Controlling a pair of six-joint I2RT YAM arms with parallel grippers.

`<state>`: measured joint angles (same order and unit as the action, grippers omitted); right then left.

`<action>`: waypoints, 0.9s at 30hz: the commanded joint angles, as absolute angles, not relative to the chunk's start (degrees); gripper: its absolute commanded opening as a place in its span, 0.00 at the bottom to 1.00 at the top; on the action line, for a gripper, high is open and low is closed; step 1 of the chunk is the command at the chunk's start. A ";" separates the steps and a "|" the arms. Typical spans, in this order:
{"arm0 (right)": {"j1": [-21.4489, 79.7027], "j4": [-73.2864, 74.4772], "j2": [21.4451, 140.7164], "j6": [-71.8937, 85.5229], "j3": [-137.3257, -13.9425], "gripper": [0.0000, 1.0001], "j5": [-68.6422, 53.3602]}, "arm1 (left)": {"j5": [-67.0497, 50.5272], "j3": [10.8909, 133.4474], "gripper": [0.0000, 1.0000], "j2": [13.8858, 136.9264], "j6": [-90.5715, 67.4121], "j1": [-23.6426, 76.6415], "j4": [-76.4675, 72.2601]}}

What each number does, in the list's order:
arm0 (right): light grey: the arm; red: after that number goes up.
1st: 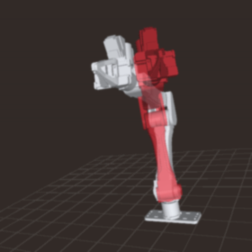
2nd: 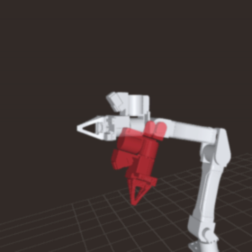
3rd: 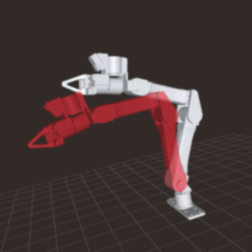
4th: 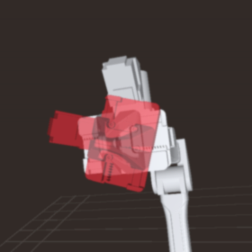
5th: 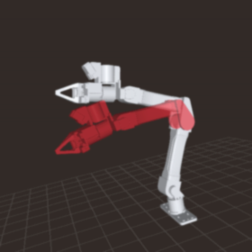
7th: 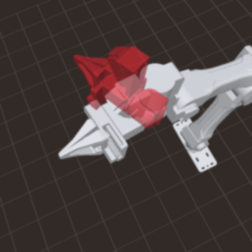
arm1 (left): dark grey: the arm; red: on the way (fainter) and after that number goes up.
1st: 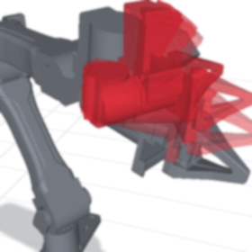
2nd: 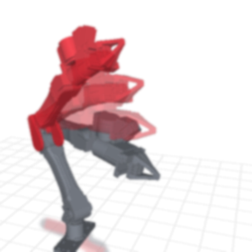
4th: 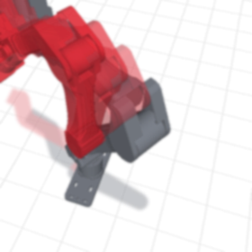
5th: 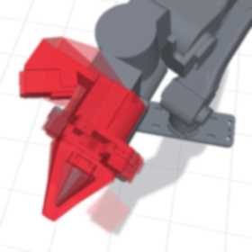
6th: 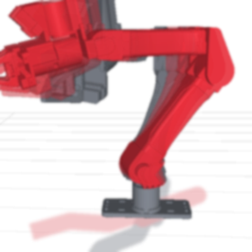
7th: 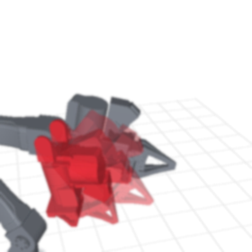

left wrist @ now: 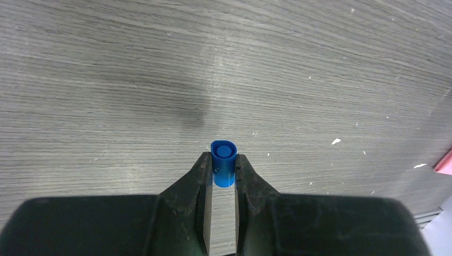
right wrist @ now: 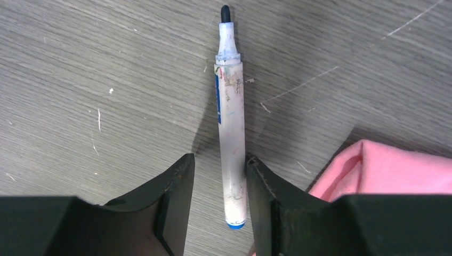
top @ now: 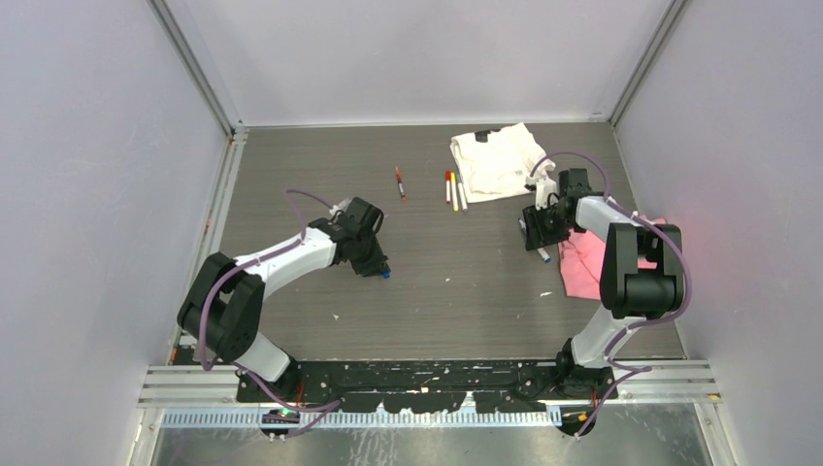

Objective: Insert the pens into the pen caps
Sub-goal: Pick up the pen from the center of the board.

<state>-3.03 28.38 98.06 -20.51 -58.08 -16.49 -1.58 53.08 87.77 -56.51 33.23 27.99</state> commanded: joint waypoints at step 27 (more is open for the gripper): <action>-1.86 32.90 99.69 -22.76 -61.85 0.23 -17.34 | 5.80 60.68 0.22 101.46 -54.29 33.04 41.95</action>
<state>-2.20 31.68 99.44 -22.37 -59.90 -15.88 2.07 59.92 98.54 -54.72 33.23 38.41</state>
